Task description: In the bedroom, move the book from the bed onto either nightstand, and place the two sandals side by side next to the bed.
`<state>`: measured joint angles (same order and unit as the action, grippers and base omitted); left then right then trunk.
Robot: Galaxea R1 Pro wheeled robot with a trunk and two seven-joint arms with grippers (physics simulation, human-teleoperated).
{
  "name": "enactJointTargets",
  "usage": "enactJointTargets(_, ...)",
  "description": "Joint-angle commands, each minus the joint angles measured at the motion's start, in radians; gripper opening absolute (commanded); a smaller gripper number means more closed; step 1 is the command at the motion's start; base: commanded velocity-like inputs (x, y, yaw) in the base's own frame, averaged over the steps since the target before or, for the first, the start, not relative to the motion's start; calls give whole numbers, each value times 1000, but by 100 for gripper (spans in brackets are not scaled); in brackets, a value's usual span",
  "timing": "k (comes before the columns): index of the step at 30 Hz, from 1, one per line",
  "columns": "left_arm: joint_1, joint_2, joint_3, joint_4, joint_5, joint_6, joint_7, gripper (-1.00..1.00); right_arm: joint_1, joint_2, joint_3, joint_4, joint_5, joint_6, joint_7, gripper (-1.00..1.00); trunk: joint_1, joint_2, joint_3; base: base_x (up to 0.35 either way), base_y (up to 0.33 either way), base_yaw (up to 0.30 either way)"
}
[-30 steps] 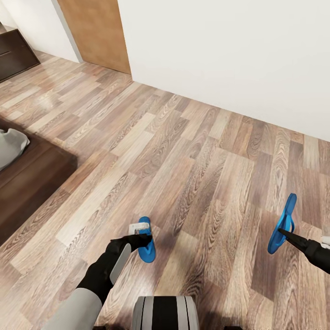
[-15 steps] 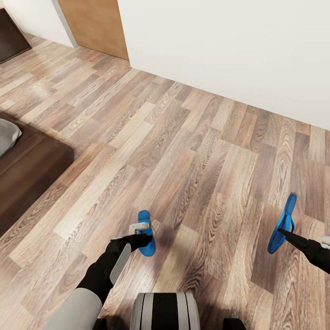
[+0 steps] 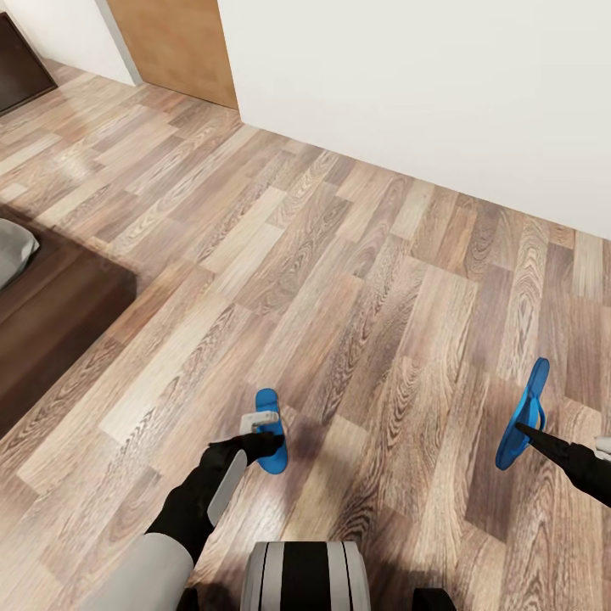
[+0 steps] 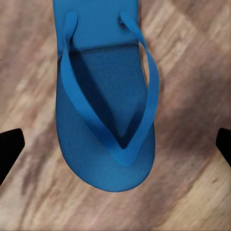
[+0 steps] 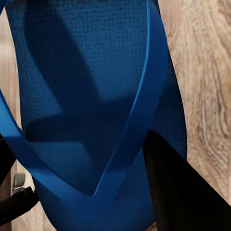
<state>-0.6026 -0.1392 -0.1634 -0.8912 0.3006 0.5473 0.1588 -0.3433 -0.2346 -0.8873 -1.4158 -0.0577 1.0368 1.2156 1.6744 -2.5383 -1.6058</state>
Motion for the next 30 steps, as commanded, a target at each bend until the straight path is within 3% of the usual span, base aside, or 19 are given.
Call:
enactJointTargets(1, 0, -7, -2, -4, 11, 5, 20, 100, 0, 0, -1, -1, -4, 10, -1, -100, 0, 0, -1, 0, 0, 0)
enactJointTargets(7, 0, -35, -2, -18, 12, 15, 32, 100, 0, 0, -1, -2, -4, 10, -1, -100, 0, 0, -1, 0, 0, 0)
enactJointTargets(16, 0, -35, -2, -99, 12, 72, 36, 100, 0, 1, -1, -2, -2, 10, -2, -100, 0, 0, -1, 0, 0, 0)
enactJointTargets(30, 0, -35, 0, -109, 11, 105, 37, 100, 0, 1, -1, -2, -1, 10, -2, -100, 0, 0, -1, 26, 0, 0)
